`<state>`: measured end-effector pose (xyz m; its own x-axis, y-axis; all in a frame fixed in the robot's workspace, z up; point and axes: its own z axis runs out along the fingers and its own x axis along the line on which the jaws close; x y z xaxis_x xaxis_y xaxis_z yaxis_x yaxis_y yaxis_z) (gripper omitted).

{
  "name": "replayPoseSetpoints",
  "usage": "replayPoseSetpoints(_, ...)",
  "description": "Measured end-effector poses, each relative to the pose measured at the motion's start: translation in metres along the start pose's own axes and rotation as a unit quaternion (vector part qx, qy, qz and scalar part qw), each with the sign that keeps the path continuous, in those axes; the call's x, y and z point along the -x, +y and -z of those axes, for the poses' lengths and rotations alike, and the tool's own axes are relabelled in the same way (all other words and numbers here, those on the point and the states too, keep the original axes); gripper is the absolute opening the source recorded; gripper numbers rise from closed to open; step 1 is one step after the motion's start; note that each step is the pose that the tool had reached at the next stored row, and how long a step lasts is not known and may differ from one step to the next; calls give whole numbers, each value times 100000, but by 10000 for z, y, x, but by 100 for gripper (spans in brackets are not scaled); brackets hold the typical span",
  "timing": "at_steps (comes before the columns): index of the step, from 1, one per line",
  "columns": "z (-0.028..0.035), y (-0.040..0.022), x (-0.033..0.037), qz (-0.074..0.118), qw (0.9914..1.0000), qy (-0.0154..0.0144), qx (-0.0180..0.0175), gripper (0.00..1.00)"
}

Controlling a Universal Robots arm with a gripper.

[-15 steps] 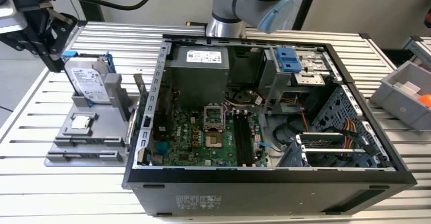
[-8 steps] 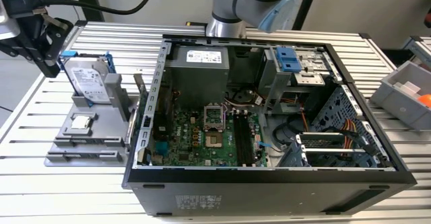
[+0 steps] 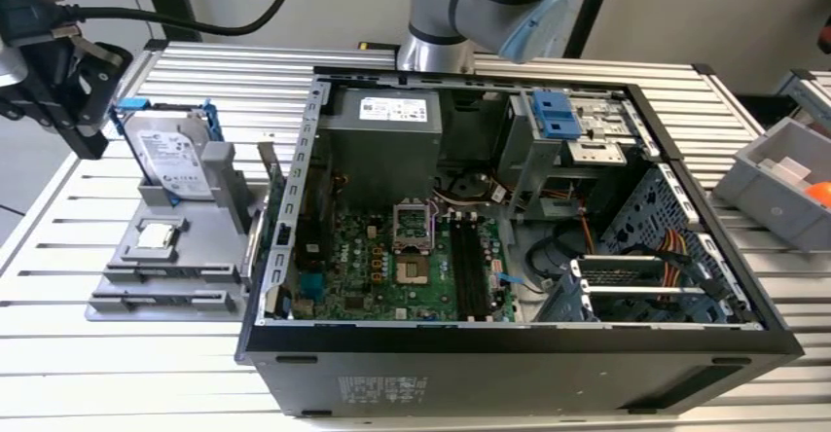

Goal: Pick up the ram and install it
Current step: 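Reach for the ram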

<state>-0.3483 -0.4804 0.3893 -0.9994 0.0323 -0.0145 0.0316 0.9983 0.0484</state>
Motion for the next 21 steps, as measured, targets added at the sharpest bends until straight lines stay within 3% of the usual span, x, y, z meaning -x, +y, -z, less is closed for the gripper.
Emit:
replayPoseSetpoints(10, -2, -84, 0, 931, 99996, 45, 10, 0)
replayPoseSetpoints(21, -2, -85, 1, 1706, 99985, 84, 24, 0)
